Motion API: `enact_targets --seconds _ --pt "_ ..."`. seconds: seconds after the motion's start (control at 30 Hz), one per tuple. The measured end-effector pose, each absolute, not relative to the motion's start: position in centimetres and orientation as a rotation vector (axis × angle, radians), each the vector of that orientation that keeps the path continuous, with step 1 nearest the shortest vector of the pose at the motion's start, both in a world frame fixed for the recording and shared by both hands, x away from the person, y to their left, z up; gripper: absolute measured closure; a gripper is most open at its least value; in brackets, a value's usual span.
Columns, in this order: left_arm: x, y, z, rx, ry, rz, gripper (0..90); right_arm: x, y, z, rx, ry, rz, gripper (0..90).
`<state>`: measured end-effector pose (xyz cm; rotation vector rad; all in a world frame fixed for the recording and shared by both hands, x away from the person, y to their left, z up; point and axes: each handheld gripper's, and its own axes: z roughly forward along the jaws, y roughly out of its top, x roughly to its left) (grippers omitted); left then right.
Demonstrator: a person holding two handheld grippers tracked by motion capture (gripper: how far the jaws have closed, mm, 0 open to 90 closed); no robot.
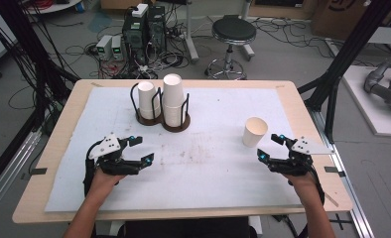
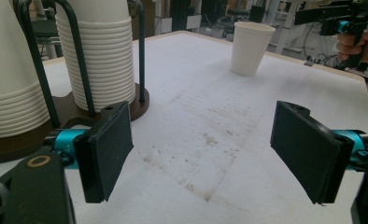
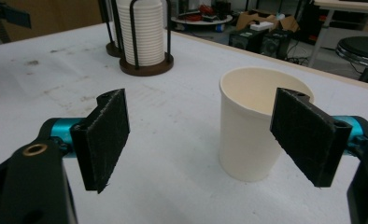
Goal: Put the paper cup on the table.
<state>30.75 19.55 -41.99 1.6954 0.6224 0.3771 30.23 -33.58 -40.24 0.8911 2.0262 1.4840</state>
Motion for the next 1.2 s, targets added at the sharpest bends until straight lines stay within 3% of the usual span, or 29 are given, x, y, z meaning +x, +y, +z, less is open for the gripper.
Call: enact_targets --seconds 1.2 --pt "30.1 20.0 -41.6 1.676 0.618 0.397 20.9 29.9 -31.9 -40.0 0.822 2.061 1.517 20.0"
